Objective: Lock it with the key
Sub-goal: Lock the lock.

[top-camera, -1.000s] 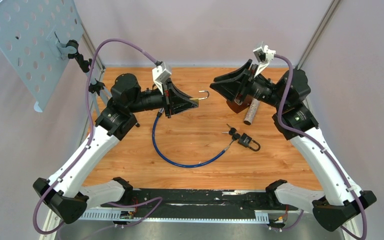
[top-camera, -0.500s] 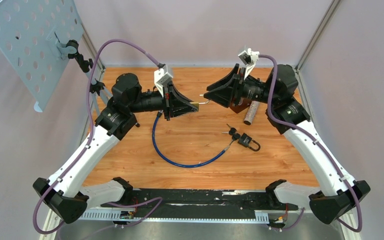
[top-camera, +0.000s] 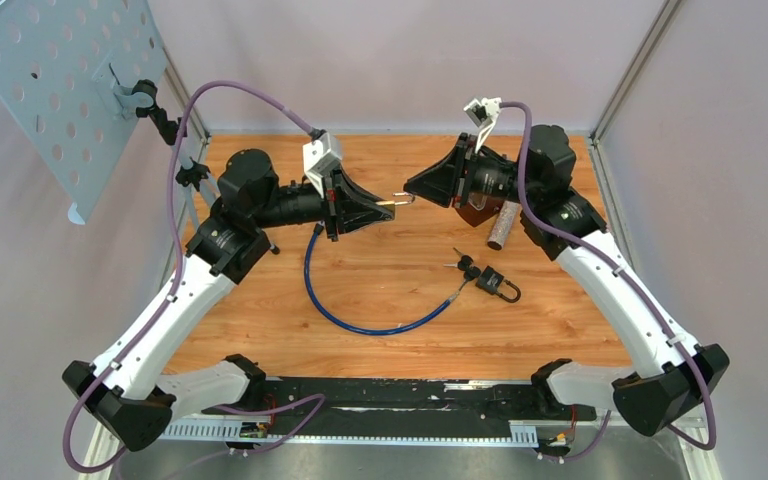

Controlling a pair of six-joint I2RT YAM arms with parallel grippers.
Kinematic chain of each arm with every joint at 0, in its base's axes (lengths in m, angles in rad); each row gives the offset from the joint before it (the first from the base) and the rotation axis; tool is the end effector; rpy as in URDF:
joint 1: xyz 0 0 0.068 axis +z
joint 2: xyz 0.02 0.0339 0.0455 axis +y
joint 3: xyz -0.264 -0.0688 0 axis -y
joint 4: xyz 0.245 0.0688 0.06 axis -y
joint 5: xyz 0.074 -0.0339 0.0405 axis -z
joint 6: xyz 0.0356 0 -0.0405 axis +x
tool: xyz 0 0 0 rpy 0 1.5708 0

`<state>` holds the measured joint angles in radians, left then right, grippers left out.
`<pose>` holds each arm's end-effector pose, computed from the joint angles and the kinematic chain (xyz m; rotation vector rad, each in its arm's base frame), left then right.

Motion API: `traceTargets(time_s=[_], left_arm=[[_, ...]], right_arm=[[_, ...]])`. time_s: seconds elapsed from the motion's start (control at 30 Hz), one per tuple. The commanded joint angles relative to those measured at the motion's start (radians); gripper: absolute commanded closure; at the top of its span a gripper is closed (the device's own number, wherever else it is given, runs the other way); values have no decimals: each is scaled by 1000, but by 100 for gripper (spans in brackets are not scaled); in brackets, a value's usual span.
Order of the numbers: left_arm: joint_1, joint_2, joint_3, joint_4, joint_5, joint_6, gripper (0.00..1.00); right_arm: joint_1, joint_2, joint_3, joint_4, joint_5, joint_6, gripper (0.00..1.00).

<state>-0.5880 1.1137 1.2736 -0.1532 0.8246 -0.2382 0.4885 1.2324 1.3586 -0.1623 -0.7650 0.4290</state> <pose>0.1802 -0.1515 0.4493 0.9563 1.4293 -1.2666 0.2246 0.1473 0.4493 -0.6869 1.6250 1.2958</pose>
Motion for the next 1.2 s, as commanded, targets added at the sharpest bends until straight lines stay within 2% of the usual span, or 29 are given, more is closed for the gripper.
traceTargets(time_s=[0.0, 0.1, 0.23, 0.33, 0.4, 0.47, 0.7, 0.77, 0.93, 1.17], left_arm=[[3, -52, -3, 73, -36, 64, 100], [3, -49, 3, 68, -55, 76, 100], [4, -41, 15, 43, -60, 89, 100], [3, -23, 47, -2, -42, 101, 100], [3, -10, 71, -41, -20, 105, 100], [3, 6, 97, -72, 8, 102, 100], [3, 34, 125, -63, 101, 28, 100], [3, 33, 126, -53, 120, 14, 100], [3, 34, 132, -50, 160, 1, 100], [3, 30, 134, -49, 157, 3, 100]], right_arm=[[4, 3, 15, -35, -7, 22, 82], [5, -14, 17, -45, -44, -31, 79], [2, -57, 7, -52, 21, -100, 73], [1, -103, -21, -51, 21, -207, 65], [2, -139, -53, -50, -34, -307, 57], [2, -178, -87, -33, -62, -398, 55], [10, -264, -217, 137, -161, -655, 47], [17, -270, -253, 245, -153, -657, 45], [42, -222, -230, 308, -181, -682, 49], [67, -190, -199, 289, -213, -678, 73]])
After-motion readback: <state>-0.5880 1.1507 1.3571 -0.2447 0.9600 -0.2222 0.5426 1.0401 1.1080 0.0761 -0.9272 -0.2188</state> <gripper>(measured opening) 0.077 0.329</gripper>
